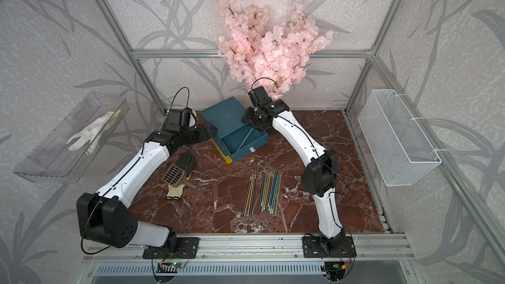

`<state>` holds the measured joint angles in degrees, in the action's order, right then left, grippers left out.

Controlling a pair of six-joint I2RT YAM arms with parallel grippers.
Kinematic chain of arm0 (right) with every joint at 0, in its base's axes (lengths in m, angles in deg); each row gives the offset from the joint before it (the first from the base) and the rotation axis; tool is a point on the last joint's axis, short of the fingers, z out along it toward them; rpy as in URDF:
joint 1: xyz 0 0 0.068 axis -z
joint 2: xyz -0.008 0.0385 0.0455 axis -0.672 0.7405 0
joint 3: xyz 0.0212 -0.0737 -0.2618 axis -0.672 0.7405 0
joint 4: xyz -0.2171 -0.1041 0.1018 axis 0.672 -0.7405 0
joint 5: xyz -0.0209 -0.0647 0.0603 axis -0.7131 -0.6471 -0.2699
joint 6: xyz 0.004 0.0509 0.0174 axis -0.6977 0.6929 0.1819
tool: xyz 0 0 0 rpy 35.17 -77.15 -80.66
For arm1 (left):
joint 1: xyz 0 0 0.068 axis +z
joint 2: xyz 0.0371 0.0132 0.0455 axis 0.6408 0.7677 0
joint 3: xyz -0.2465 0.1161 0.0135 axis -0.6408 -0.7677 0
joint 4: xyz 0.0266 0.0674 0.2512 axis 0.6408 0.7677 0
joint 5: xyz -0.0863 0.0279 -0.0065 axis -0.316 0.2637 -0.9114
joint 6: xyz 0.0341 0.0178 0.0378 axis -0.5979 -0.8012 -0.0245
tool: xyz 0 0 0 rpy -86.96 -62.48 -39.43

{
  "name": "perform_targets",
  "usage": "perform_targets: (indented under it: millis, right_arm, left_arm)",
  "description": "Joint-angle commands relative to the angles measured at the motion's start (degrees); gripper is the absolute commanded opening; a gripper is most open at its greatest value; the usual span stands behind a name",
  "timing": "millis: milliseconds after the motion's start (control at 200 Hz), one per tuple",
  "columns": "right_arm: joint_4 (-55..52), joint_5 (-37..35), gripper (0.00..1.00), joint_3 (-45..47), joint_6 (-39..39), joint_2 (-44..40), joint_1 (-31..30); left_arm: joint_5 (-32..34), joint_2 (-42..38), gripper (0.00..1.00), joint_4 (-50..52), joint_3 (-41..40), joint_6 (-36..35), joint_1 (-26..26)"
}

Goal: Please place the pencils in the drawer according to their color
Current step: Place the pencil in the storage box.

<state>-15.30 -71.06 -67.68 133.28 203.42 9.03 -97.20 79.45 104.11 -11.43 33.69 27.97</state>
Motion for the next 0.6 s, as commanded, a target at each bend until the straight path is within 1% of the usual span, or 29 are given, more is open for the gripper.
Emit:
perform_targets:
  millis: [0,315,455,595]
  right_arm:
    - [-2.2,0.4,0.59,-1.6,-1.0,0.6,-0.3]
    - [-2.0,1.0,0.59,-0.6,-1.7,-0.6,-1.1]
    - [-1.3,0.4,0.59,2.9,-2.9,-4.6,-2.6]
    - [0.5,-0.9,0.59,8.9,-3.0,-10.2,-4.4]
  left_arm:
    - [0.6,1.4,1.0,1.4,-1.0,-1.0,0.3]
    - [0.4,1.9,1.0,1.2,-0.7,-0.9,0.3]
    - [0.3,2.0,1.0,1.4,-0.3,-0.9,0.3]
    - [0.6,1.6,1.0,1.9,-0.4,-0.1,0.3]
